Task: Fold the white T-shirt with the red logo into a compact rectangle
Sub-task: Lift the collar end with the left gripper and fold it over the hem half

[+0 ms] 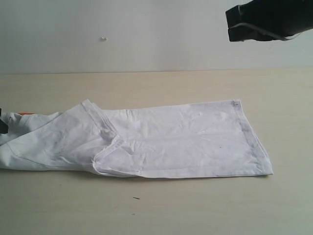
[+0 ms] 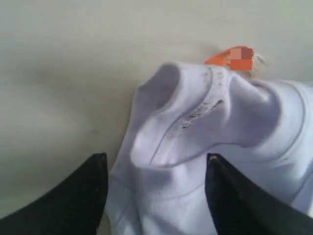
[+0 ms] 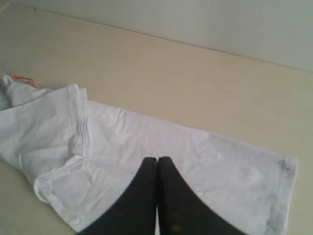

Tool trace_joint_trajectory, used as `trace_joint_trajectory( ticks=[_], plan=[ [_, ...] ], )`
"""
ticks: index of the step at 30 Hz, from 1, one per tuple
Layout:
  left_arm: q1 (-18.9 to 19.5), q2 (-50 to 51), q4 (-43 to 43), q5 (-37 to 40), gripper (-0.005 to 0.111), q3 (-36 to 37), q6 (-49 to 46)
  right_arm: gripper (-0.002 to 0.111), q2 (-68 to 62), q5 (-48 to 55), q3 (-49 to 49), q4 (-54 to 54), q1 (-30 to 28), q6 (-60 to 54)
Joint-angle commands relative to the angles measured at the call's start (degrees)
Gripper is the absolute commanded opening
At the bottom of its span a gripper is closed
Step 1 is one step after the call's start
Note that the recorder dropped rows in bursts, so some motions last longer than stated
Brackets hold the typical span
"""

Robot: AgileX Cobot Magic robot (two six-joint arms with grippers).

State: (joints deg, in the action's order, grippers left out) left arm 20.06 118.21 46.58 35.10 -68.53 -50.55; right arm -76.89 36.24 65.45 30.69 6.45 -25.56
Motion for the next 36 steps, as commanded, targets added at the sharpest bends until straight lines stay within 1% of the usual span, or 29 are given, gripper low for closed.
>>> trace_joint_trajectory(
  ticks=[1,5,9,12,15,17,20,22,23,28,29,31,34,36],
  plan=[
    [-0.1,0.6,0.6,1.0,0.058,-0.3,-0.4,0.0,5.8,0.9,-0.1,2.2,0.2,-2.8],
    [-0.1,0.6,-0.8,1.7,0.058,-0.3,-0.3,0.0,13.4,0.7,-1.7,2.2,0.2,-2.8],
    [-0.1,0.6,-1.8,1.2,0.058,-0.3,0.0,0.0,21.8,-2.1,-5.3,2.2,0.2,-2.8],
    [-0.1,0.6,-1.8,1.3,0.058,-0.3,0.5,0.0,27.0,-2.0,-7.8,1.5,0.2,-2.8],
    [-0.1,1.0,-1.8,3.2,0.058,-0.3,2.5,0.0,31.9,-2.0,-9.7,1.5,0.2,-2.8],
    [-0.2,1.4,-1.8,4.9,0.058,-0.3,2.5,0.0,34.0,-1.5,-10.1,1.5,0.2,-2.8],
    [-0.2,1.7,-1.8,5.1,0.056,-0.1,2.9,0.0,36.7,0.7,-10.1,1.5,0.2,-2.8],
    [-0.2,1.9,-1.9,5.1,0.049,-0.1,2.9,0.0,38.4,3.3,-10.1,1.5,0.2,-2.9],
    [-0.2,2.1,-2.2,5.1,0.043,-0.1,2.9,0.0,39.2,4.3,-10.1,1.3,0.2,-2.9],
    [-0.2,2.2,-1.4,5.7,0.002,-0.1,2.9,0.0,43.8,7.3,-10.1,0.4,0.2,-2.9],
    [-0.2,1.9,-0.1,6.1,0.0,-0.2,2.7,0.0,44.8,7.1,-10.1,0.4,0.2,-2.9],
    [-0.2,1.5,2.2,8.3,0.0,-1.1,2.4,0.0,46.5,6.9,-10.1,0.4,0.2,-2.9],
    [-0.3,0.4,2.4,14.0,0.0,-3.7,1.7,0.0,48.1,6.9,-10.1,-1.6,0.2,-2.7],
    [-1.1,-0.7,2.5,18.1,0.0,-5.7,2.4,0.0,48.1,6.9,-10.1,-3.5,0.2,-1.3]
  ],
)
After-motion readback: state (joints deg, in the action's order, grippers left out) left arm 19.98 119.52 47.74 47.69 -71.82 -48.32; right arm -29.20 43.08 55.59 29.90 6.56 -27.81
